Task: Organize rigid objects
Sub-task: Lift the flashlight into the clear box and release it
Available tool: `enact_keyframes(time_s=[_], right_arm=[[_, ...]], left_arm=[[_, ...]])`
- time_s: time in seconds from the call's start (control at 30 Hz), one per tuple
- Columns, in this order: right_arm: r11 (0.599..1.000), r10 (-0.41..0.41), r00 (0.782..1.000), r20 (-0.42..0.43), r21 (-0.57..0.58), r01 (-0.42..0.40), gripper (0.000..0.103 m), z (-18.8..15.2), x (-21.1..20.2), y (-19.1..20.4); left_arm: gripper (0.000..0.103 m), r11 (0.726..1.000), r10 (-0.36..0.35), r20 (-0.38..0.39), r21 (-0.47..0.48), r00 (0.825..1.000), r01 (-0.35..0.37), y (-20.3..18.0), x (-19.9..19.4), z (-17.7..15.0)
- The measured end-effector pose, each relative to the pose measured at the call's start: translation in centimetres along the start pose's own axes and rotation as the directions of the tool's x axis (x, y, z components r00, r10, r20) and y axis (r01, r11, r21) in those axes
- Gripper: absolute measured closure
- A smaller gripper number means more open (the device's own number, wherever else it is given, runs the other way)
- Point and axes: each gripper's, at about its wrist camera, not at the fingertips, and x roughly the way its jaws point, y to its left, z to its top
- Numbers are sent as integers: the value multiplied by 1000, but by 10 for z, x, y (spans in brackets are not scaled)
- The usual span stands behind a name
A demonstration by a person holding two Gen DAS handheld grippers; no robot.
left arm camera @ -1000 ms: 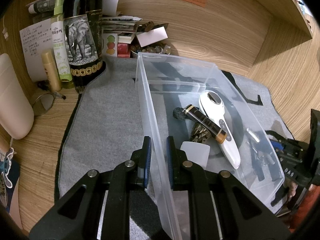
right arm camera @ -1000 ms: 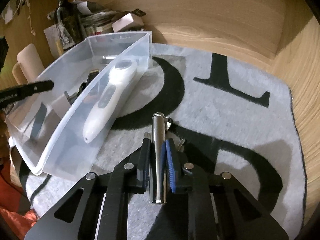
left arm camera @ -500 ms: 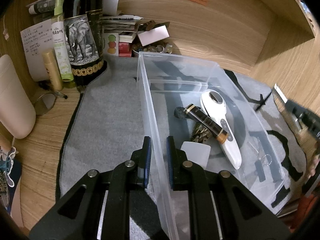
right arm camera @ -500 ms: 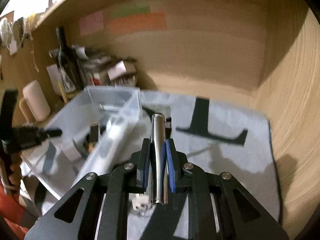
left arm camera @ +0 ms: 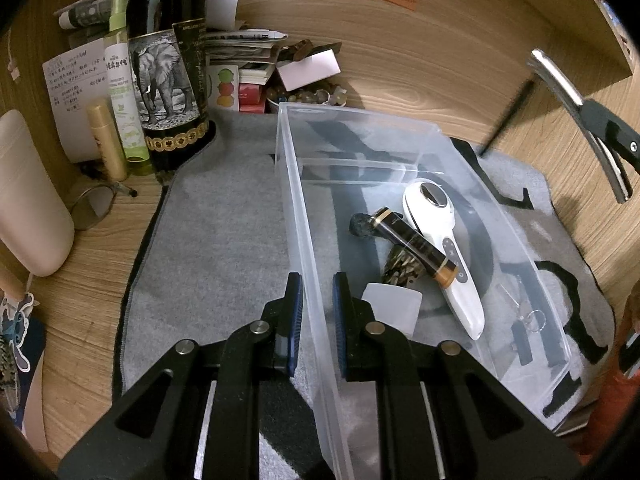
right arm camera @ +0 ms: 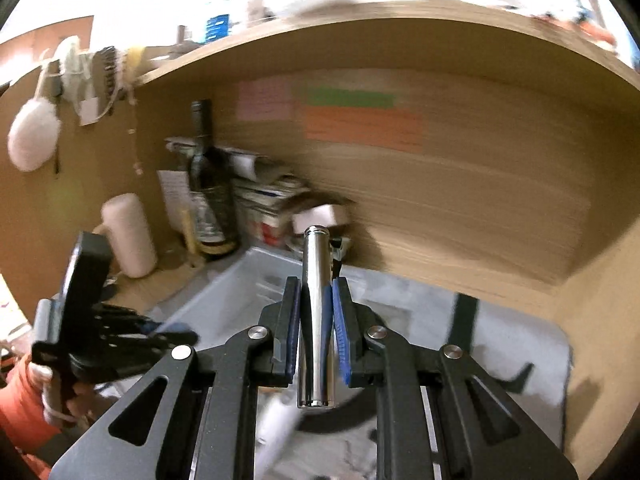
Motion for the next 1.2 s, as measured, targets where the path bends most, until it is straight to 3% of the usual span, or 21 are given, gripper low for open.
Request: enact_keyframes(time_s=[0.3,0.5,0.73,0.93,1.1,1.2], right_arm=[[991,104,987,-125,-72,-113,89,-11,52,39],[989,132,957,-258,-26,-144,89,-28,87,37],[987,151,922,-356,6,-159,89,-41,102,34],[989,141,912,-386,3,-151,88,-45,104,34],[991,126,919,-373,-1,-136,88,-42,103,34],[991,126,922,-365,6,-133,80,-40,98,32]], left_arm=[[90,1000,-1,-8,9,1000,1,0,0,-1],[90,999,13,-7,35,1000,-13,-3,0,-3],[90,999,1,-9,41,1000,0,-2,-1,-3],[90,999,-9,-9,45,1000,9,-1,-1,-3],[90,999,-14,-8,44,1000,15,0,-2,-3],[90,999,-17,-7,41,1000,17,0,-2,-4]])
